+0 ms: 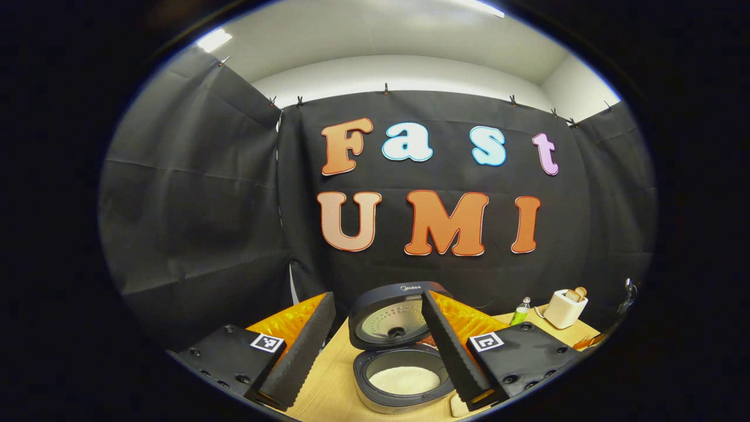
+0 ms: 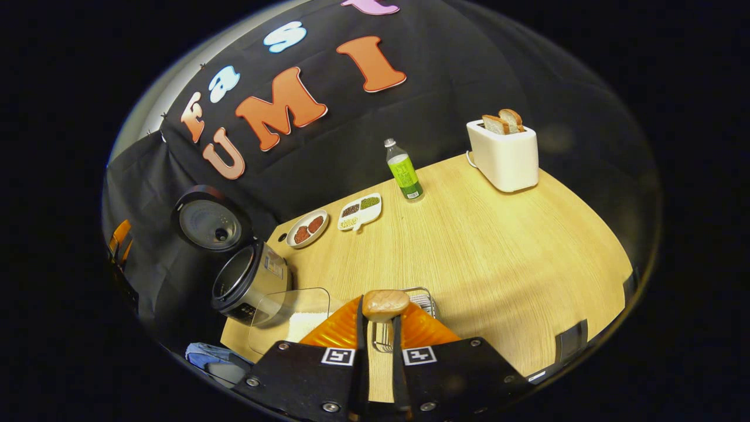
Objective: Close the left gripper, press the button to open the rice cooker; take a wooden spoon from the chopstick holder with the right hand, scoop a spoonful of rice and pour it into the rice cooker, then put the wooden spoon back into the chopstick holder.
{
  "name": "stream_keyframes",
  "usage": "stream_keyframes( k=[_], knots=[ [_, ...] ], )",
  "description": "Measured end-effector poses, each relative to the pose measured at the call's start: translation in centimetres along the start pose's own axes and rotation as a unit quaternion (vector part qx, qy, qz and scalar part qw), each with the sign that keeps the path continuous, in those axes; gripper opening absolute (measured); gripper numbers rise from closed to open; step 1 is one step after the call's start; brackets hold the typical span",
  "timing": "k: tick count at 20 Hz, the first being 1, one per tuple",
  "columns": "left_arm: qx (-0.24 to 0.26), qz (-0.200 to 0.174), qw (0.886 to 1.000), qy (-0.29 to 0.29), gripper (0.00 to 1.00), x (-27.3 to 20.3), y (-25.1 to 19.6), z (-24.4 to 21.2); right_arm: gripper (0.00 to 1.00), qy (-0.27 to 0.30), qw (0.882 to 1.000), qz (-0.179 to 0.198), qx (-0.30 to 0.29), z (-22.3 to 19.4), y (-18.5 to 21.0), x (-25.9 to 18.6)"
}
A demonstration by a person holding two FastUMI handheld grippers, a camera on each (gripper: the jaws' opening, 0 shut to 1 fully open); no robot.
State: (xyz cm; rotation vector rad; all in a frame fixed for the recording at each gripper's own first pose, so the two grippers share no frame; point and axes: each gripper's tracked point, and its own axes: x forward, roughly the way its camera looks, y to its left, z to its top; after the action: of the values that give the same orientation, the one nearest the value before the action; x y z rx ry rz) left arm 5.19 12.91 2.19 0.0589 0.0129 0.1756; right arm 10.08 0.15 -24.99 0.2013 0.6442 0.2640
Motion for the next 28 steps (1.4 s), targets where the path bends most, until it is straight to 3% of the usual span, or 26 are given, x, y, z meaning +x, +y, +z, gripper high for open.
stream_keyframes(
  k=[7, 10, 12, 14, 15, 20, 28],
  knots=[
    [-0.003, -0.004, 1.0, 0.001, 1.0, 0.1, -2.0, 0.2, 0.35, -0.003, 0.999, -0.05, 0.005, 1.4, -3.6, -0.9],
    [-0.007, -0.007, 1.0, 0.0, 1.0, 0.0, -2.8, 0.5, 0.55, -0.012, 0.997, -0.07, -0.008, 2.5, -5.0, -2.1],
    [-0.01, -0.01, 1.0, 0.001, 1.0, 0.0, -3.5, 0.6, 0.76, -0.019, 0.996, -0.087, -0.026, 3.5, -5.6, -2.9],
    [-0.013, -0.012, 1.0, 0.0, 1.0, -0.1, -4.0, 0.7, 0.84, -0.038, 0.994, -0.093, -0.029, 5.3, -5.2, -4.2],
    [-0.014, -0.013, 1.0, 0.0, 1.0, -0.1, -4.2, 0.9, 0.94, -0.049, 0.994, -0.097, -0.029, 6.4, -5.0, -4.8],
    [-0.015, -0.022, 1.0, 0.0, 1.0, 0.1, -5.6, 1.3, 0.95, -0.123, 0.985, -0.108, -0.052, 13.8, -2.4, -8.7],
    [-0.029, -0.031, 0.999, -0.004, 1.0, 2.4, -7.4, 2.5, 0.94, -0.251, 0.955, -0.111, -0.11, 25.3, 4.2, -16.2]
  ],
)
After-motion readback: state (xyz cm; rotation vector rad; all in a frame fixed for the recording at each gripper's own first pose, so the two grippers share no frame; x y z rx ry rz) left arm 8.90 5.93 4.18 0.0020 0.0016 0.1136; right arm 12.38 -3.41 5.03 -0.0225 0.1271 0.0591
